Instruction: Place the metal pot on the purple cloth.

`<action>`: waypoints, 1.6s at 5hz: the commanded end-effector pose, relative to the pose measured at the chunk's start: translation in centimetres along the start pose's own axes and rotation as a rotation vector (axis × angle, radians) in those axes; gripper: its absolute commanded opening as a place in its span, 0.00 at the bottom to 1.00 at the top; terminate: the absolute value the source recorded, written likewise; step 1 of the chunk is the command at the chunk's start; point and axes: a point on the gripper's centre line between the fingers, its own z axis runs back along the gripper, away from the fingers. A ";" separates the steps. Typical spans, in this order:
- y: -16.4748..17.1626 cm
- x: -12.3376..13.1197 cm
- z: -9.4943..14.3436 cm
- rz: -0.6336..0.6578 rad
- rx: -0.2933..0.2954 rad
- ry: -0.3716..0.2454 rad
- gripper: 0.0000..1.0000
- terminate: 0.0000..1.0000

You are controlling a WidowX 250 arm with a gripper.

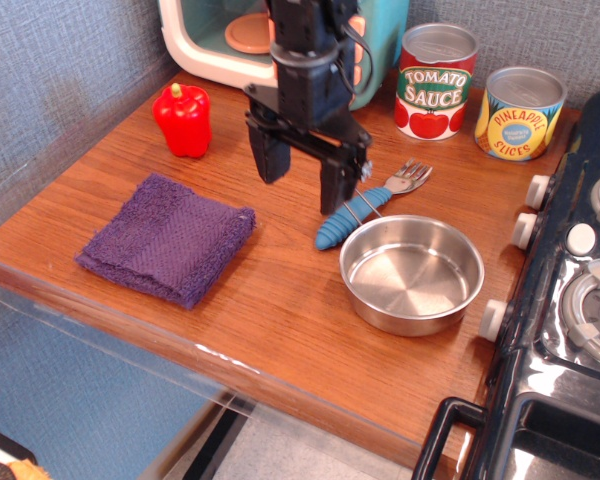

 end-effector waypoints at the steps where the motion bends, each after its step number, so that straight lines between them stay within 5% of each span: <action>1: -5.2 -1.3 0.0 0.001 0.011 0.032 1.00 0.00; 3: -5.4 -2.2 -2.2 0.160 0.068 0.158 1.00 0.00; 5: -5.7 -1.9 -4.1 0.229 0.129 0.207 1.00 0.00; 6: -5.7 -1.8 -4.5 0.221 0.118 0.188 0.00 0.00; 8: -5.7 -2.0 -4.2 0.233 0.113 0.164 0.00 0.00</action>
